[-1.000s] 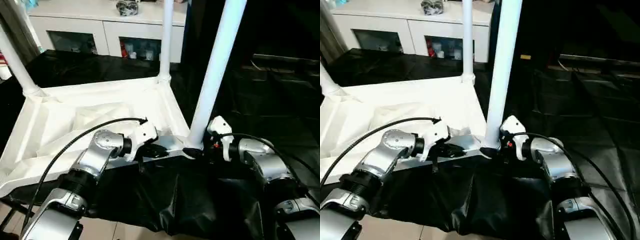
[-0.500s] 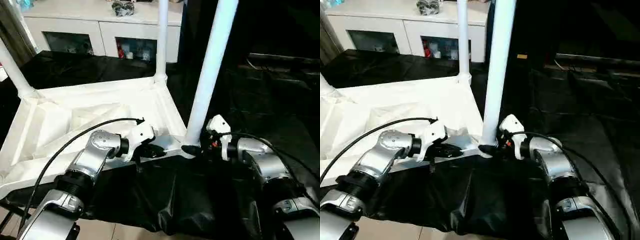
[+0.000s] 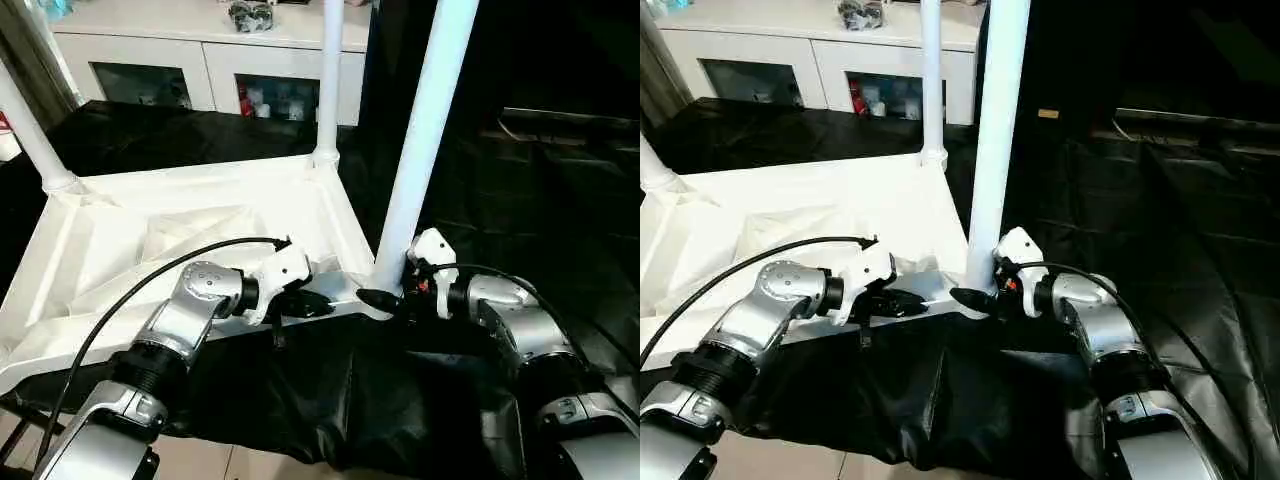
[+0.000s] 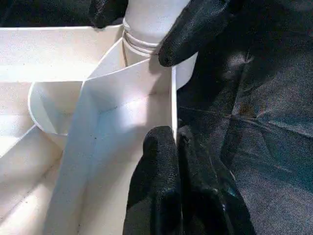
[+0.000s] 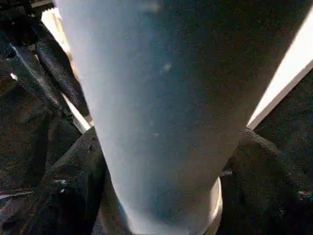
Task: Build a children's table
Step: Rotate leg to tighten
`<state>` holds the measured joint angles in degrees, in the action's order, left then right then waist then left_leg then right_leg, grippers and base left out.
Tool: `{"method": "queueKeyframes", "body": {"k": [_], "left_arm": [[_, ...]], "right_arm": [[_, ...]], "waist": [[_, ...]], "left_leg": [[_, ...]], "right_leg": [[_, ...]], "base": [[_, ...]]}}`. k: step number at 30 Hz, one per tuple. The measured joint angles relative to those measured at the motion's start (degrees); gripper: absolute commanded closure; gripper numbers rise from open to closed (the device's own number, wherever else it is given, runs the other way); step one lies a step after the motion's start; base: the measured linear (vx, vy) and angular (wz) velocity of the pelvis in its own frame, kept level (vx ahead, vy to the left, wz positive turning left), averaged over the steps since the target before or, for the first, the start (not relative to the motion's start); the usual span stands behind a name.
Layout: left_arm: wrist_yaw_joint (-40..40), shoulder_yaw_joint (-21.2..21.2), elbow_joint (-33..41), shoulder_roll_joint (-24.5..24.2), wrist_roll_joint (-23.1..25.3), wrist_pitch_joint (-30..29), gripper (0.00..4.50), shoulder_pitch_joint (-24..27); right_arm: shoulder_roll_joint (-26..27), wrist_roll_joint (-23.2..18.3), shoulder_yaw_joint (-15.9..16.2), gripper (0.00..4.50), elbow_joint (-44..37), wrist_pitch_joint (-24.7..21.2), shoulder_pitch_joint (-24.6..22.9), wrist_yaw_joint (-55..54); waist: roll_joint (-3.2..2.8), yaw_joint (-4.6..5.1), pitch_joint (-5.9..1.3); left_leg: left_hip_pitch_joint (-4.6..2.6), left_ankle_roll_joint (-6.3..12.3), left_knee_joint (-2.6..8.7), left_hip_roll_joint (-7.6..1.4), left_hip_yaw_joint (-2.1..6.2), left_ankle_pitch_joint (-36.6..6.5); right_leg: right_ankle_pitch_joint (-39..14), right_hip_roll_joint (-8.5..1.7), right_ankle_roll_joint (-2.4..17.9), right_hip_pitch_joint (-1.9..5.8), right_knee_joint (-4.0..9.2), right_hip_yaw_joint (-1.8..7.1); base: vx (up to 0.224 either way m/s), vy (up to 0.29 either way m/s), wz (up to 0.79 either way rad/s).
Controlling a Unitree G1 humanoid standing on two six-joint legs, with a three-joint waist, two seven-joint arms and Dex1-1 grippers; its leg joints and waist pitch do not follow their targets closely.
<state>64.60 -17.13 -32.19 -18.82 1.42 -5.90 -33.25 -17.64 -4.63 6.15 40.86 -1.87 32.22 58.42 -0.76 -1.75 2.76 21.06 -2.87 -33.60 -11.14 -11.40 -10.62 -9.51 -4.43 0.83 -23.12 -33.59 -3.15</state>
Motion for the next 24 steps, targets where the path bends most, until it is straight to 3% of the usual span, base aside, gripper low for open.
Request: {"method": "queueKeyframes", "body": {"k": [8, 15, 24], "left_arm": [[-0.12, -0.11, 0.00, -0.07, 0.08, 0.00, 4.50, 0.00], [-1.10, 0.00, -0.01, -0.10, 0.08, 0.11, 4.50, 0.11], [-11.95, 1.45, -3.06, 4.45, 2.51, -0.40, 4.50, -1.16]], "right_arm": [[0.25, 0.00, 0.11, 1.74, 0.08, 0.11, 0.00, 0.56], [0.86, 0.05, -0.04, 1.85, 0.08, 0.00, -0.13, -0.93], [9.69, 1.12, -4.15, 1.85, 1.50, -0.87, -0.52, -23.16]], "waist": [[0.00, 0.08, 0.00], [0.00, 0.19, 0.00], [0.06, 1.29, -0.01]], "left_leg": [[-0.02, 0.00, -0.04, 0.00, 0.00, 0.00], [-0.05, -0.01, -0.06, 0.00, 0.00, 0.01], [-0.16, -0.07, -0.20, 0.07, 0.09, 0.03]], "right_leg": [[0.00, 0.00, 0.00, 0.00, -0.08, 0.00], [0.00, 0.00, 0.00, 0.00, -0.16, 0.01], [-0.22, -0.03, -0.37, 0.03, -0.35, 0.11]], "base": [[0.000, 0.000, 0.00], [0.000, 0.000, 0.00], [0.000, 0.000, 0.00]]}}
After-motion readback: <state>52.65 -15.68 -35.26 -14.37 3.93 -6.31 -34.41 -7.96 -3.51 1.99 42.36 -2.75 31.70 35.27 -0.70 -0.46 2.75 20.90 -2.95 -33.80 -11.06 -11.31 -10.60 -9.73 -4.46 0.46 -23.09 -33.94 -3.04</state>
